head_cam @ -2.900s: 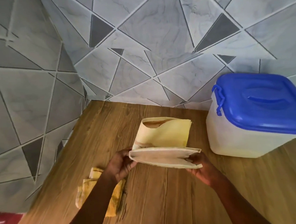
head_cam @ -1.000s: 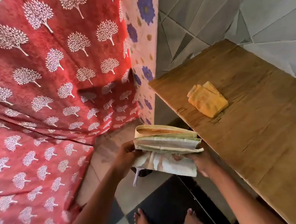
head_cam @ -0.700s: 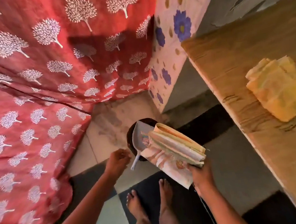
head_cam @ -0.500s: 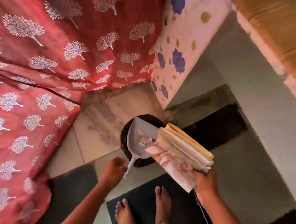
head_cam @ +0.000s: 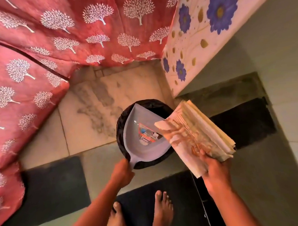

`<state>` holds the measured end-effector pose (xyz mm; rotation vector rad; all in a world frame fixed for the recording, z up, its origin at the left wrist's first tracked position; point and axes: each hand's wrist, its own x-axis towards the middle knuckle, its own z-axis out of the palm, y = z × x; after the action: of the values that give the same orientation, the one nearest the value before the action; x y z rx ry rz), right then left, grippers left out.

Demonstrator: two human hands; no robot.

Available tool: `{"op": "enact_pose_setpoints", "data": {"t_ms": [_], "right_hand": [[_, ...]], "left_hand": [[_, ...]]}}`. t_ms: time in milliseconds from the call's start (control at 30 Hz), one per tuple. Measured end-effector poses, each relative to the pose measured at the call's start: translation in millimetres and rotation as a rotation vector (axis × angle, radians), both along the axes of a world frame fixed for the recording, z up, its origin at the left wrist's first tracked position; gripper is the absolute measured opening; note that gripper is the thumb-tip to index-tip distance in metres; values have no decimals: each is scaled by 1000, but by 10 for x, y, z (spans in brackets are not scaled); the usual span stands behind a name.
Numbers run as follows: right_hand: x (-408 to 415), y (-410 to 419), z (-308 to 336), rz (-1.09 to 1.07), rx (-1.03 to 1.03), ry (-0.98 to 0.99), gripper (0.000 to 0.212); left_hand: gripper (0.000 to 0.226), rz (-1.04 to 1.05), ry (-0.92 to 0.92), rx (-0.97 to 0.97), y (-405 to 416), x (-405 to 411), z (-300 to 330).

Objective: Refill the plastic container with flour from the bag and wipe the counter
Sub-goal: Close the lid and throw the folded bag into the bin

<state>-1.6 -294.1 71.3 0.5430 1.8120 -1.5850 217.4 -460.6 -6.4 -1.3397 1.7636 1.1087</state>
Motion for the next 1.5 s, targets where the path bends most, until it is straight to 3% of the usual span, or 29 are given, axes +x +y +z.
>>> {"op": "enact_pose_setpoints", "data": {"t_ms": [167,233,333,400,433,500,533,600,700,833,967,1033,1100,1267,1500], "right_hand": [[81,74,400,-26,-37,-54,69],[59,95,633,-86,-67,-88,63],[396,314,186,-52,1,-144,56],[498,577,-411,10,37,-268,63],[491,567,-477,35,75,-242,55],[467,137,-24,81,139,-104,33],[434,-128,311,80,189,-19,30],[454,-383,265,114,151,-18,29],[482,-691,-110,246,223,15,24],[518,-1034,-798,367,255,21,22],[506,-1153,-1582,322,277,-23,15],[541,-1314,-1446,322,289,-47,25],[566,-1389,-1340,333,277,-119,32],[524,-1183,-1133,372,295,-172,14],[498,-607,402,473,249,-65,13]], "left_hand": [[13,159,107,130,37,340,525],[14,265,169,143,27,520,756],[16,434,252,143,-28,763,1049],[15,556,327,111,-87,872,1145],[13,620,368,88,-123,910,1166],[13,726,430,81,-197,961,1176],[12,775,455,98,-238,969,1183],[11,838,503,123,-309,975,1147],[23,834,564,94,-371,915,1061],[18,797,615,58,-426,792,834],[18,734,595,55,-411,691,651],[20,717,570,28,-346,698,589],[5,711,545,-9,-261,706,568],[23,679,463,-162,-127,682,809],[25,457,419,-95,-178,543,1815]]}}
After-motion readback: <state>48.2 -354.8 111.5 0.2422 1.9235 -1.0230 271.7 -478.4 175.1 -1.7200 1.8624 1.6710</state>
